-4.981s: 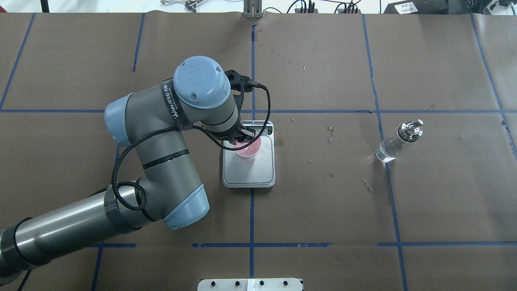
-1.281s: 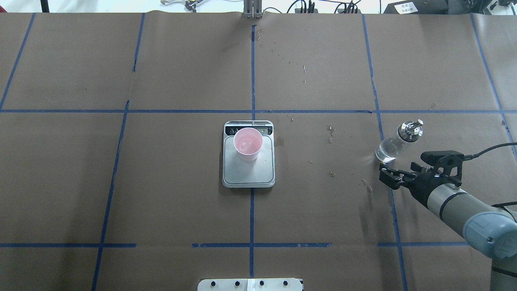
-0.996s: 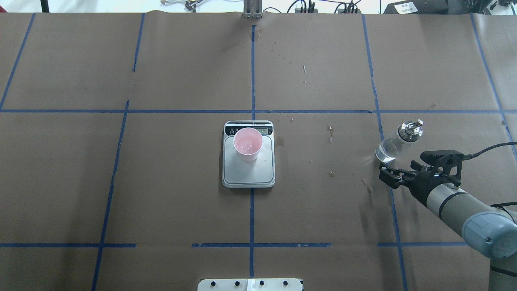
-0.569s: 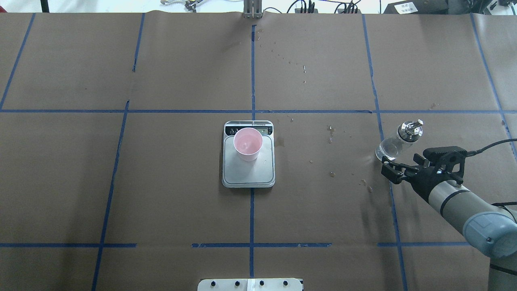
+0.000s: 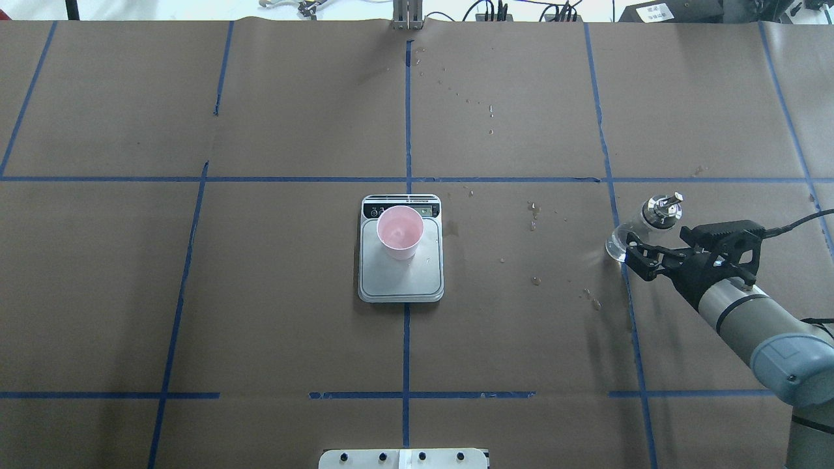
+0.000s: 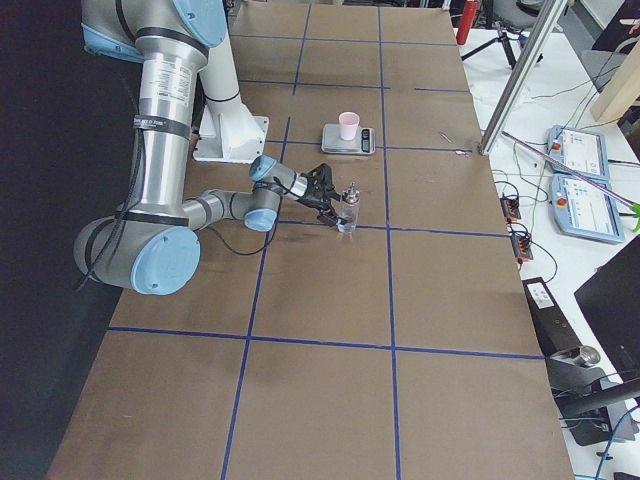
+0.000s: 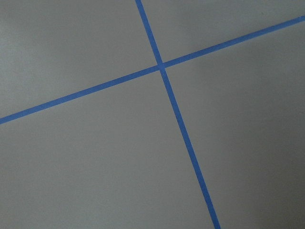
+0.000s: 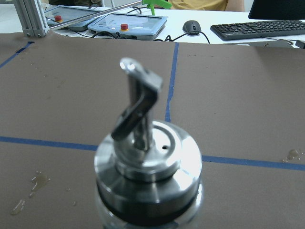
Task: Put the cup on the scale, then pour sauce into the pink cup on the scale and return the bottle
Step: 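Lift the sauce bottle with the right gripper and carry it toward the scale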
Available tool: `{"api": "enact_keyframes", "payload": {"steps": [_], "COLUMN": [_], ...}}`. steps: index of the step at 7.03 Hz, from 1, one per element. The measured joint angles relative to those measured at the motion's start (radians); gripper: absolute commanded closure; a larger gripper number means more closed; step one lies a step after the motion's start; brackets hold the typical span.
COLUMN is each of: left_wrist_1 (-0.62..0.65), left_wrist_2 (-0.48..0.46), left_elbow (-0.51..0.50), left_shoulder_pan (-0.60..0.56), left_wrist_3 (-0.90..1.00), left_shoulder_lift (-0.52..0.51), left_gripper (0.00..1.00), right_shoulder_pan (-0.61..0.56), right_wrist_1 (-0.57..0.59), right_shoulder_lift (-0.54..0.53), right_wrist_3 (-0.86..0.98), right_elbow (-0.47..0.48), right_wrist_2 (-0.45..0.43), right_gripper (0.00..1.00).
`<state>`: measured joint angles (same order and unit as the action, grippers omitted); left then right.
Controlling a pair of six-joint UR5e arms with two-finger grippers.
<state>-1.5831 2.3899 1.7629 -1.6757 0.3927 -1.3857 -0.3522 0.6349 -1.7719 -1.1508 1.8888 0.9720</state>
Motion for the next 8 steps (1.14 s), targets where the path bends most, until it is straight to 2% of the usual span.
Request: {"api": "enact_keyframes", "payload": {"steps": [4,7,8], "left_wrist_1": [0.000,0.000,0.000], "left_wrist_2": [0.000,0.000,0.000], "left_elbow": [0.003,0.003,0.003], "left_shoulder_pan": [0.000,0.000,0.000], "left_wrist_3": [0.000,0.000,0.000], "left_shoulder_lift": [0.006,0.005,0.005], "left_gripper": [0.00,0.00,0.00], "right_shoulder_pan": [-0.011,-0.015,-0.015], "right_wrist_1": [0.009,0.008,0.008], "right_shoulder_lift": [0.091,0.088,0.084], "right_wrist_3": [0.015,0.026,0.026], "right_elbow": [-0.044,-0.049,-0.049], "right_wrist_2": [-0.020,-0.031,-0.038], "right_gripper": [0.00,0.00,0.04]}}
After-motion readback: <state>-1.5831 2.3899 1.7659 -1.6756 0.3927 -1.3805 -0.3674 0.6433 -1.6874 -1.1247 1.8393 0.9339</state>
